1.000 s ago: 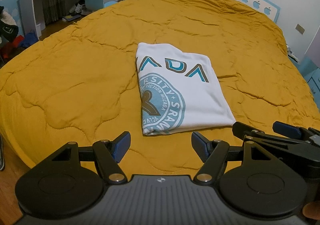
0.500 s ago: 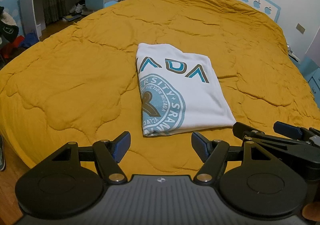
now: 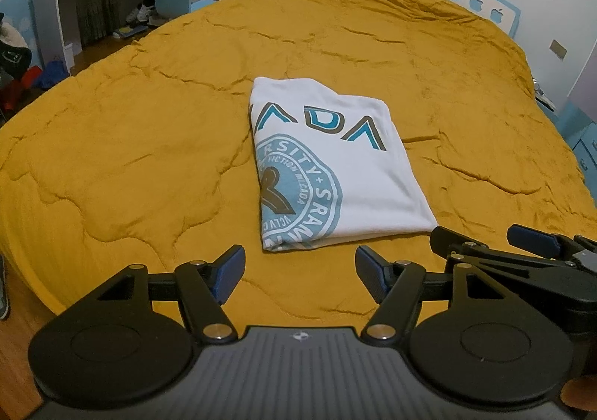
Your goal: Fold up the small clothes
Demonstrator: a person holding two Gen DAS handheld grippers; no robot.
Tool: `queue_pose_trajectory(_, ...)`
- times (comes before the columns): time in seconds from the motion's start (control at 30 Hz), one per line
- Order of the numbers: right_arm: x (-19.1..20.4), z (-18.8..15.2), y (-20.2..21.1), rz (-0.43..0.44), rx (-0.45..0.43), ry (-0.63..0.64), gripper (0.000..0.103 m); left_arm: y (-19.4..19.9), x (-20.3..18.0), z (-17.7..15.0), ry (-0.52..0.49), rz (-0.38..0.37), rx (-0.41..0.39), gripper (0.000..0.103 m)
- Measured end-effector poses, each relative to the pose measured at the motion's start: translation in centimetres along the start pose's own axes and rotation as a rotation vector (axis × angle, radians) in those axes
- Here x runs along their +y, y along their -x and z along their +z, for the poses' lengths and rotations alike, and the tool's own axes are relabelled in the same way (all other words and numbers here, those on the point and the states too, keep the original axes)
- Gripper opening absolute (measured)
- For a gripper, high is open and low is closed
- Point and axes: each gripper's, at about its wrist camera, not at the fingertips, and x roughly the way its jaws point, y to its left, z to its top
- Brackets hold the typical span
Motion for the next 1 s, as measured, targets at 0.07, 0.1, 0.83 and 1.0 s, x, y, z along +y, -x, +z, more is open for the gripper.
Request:
queue_pose_trajectory(0.07,-0.04,0.00,-0.04,-0.003,0.000,0.001,0.082,-0.10,-0.12,0.04,0.005,0.008,0.009,0.078)
queue_pose_trajectory(0.1,-0.06,0.06,-0.13,-0.004,0.001,0.000,0.082,-0.07,-0.24,0.00,0.000,0.009,0.008,0.077)
queue_pose_trajectory(0.83,0.24,0.07,-0.44,-0.020,0.013,0.007,0.082,-0.42,-0.11,-0.36,0.031,0.018,0.055,0.077)
queue_pose_trajectory(1.0,0.10,0.17,-0.42,-0.019,0.012,0.002,0.082,-0.57,0.30,-0.42,0.061,-0.004,0.063,0.080)
